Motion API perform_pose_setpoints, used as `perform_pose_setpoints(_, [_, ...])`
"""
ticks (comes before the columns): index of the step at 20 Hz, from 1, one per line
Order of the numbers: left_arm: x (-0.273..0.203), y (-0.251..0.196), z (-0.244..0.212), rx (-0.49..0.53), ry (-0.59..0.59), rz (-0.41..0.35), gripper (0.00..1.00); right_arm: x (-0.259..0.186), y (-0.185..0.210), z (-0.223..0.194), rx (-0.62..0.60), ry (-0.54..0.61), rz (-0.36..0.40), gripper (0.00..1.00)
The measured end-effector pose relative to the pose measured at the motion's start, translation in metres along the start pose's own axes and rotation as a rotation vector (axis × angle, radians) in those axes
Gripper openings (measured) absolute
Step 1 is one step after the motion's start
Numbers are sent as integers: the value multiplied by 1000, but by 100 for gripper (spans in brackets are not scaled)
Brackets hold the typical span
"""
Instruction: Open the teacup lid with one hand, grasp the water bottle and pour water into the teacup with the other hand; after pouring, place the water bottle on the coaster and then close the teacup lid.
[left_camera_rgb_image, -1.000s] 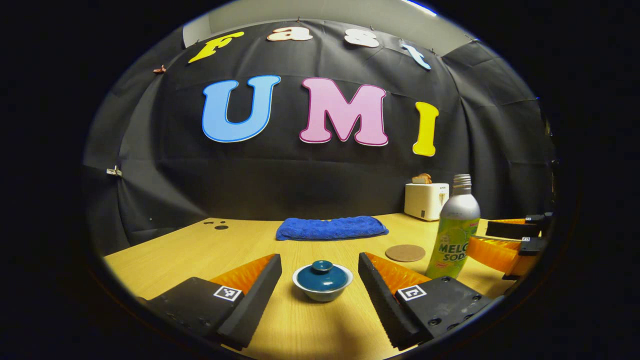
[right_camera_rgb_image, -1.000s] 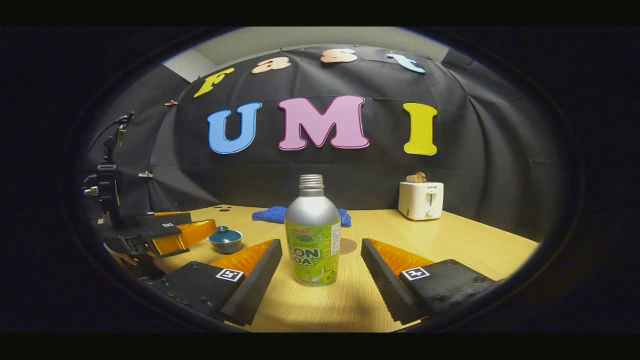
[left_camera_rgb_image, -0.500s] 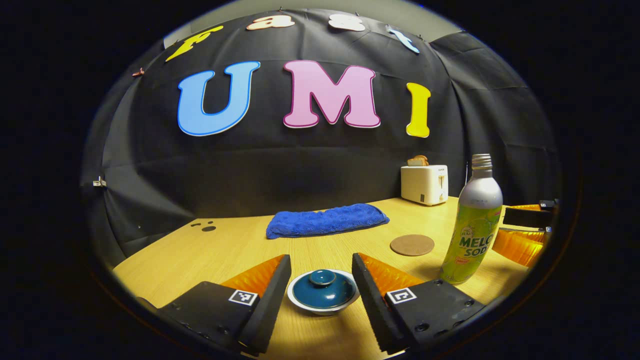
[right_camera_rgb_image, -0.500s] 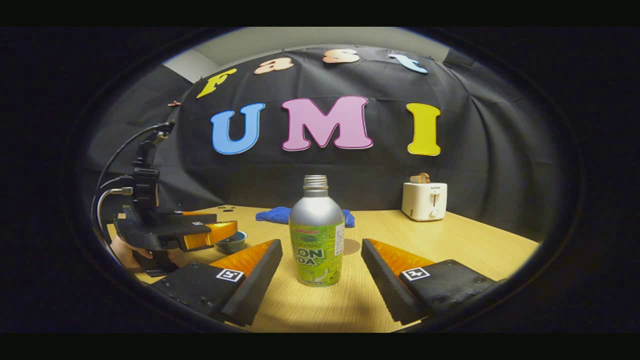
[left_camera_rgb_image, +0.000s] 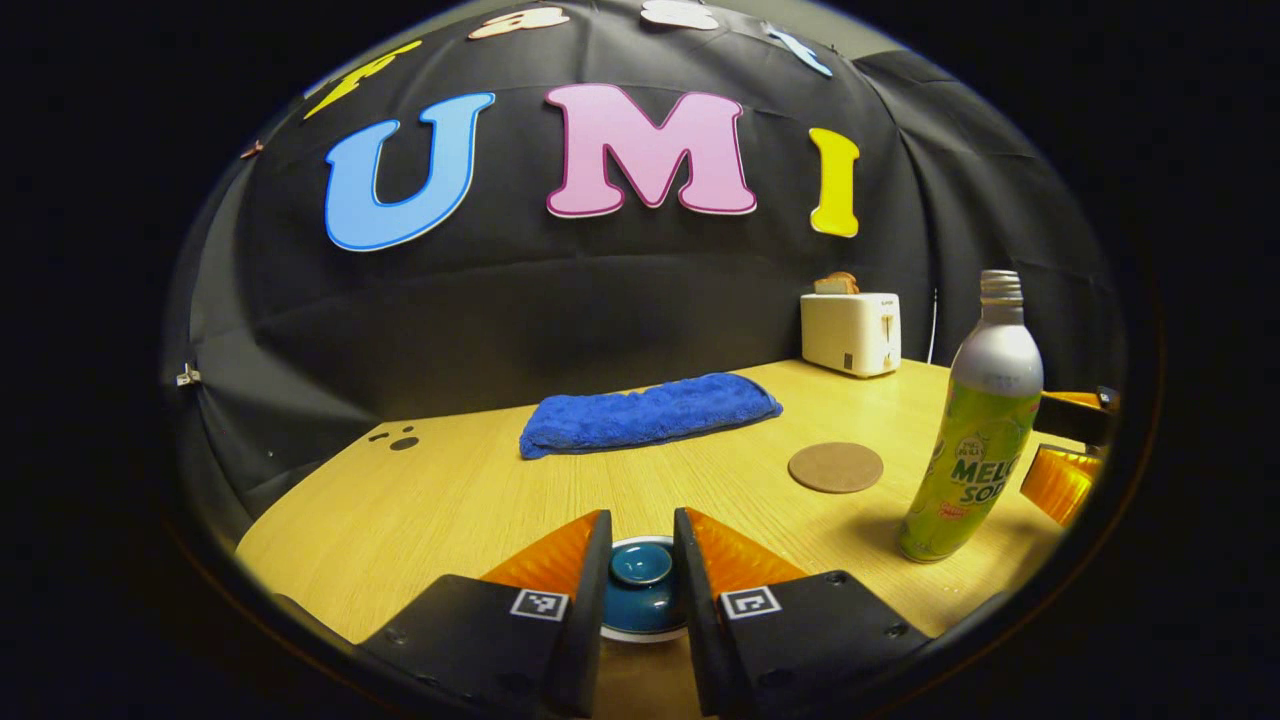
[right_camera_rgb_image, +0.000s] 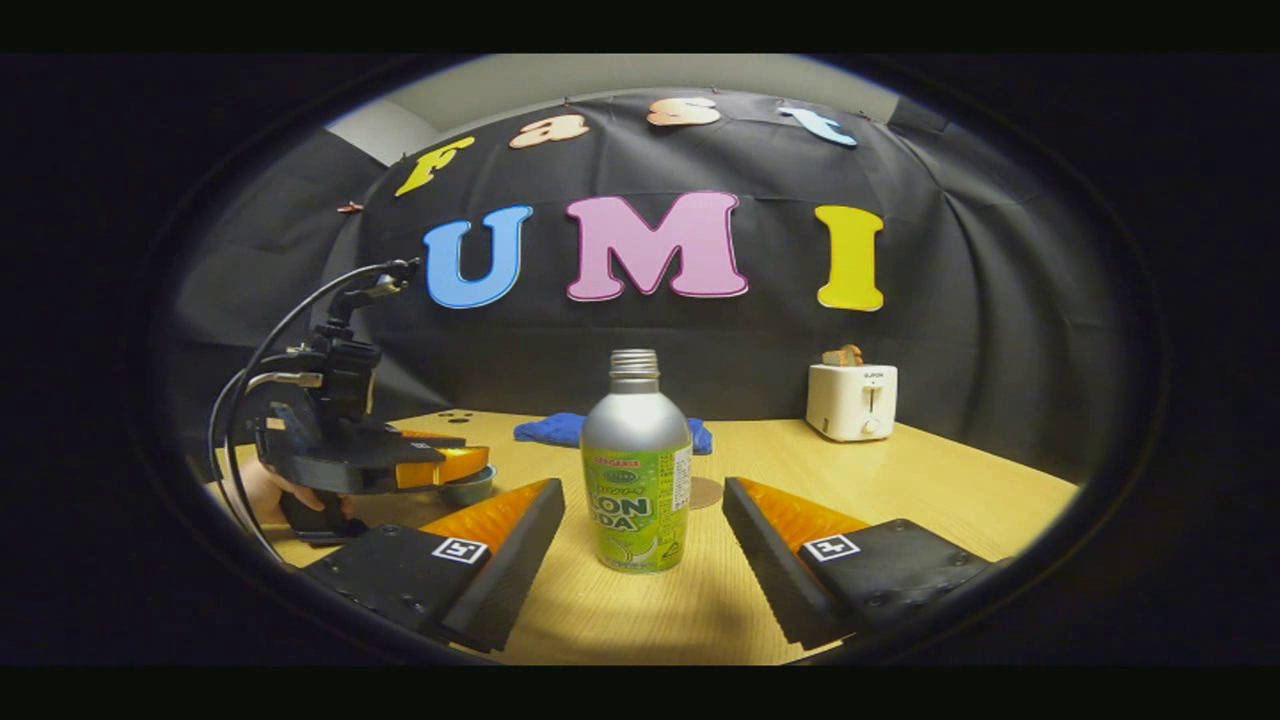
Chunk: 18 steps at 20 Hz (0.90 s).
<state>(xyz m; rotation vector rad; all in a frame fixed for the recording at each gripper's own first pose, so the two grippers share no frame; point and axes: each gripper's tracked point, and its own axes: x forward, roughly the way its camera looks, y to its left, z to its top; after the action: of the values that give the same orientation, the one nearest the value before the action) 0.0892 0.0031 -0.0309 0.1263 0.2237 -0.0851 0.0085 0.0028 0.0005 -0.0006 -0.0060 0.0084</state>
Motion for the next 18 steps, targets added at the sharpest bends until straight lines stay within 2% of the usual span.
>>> perform_pose_setpoints(2, [-1, 0, -2, 12, 6, 5, 40, 0, 0, 0, 0, 0, 0, 98])
perform_pose_setpoints(6, [-2, 0, 0, 1, -9, 6, 34, 0, 0, 0, 0, 0, 0, 98])
perform_pose_setpoints(10, [-10, 1, 12, -28, -98, 11, 30, 1, 1, 0, 0, -2, 7, 98])
perform_pose_setpoints(14, [-34, 18, 16, -86, -182, 39, 30, 6, 7, 0, 1, 2, 29, 98])
perform_pose_setpoints(18, [-58, 34, 9, -89, -189, 57, 30, 23, 5, -1, -1, 1, 8, 98])
